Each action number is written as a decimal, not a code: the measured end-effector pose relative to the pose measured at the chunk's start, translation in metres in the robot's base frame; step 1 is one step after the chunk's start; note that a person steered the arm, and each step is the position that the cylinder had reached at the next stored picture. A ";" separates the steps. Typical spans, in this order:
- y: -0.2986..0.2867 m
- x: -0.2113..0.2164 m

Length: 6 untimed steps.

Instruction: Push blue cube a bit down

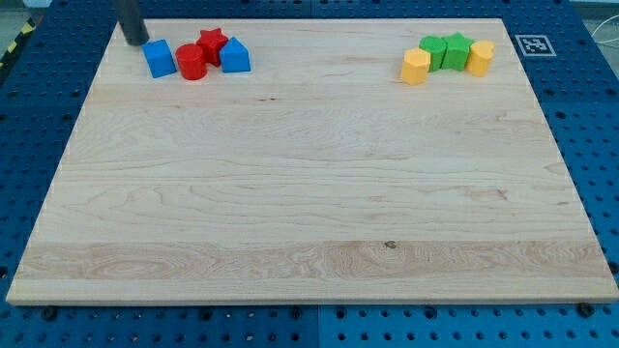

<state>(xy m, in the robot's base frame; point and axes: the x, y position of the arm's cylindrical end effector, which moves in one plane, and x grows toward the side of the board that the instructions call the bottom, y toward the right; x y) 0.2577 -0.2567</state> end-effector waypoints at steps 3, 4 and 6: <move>0.006 0.038; 0.014 0.024; 0.053 0.042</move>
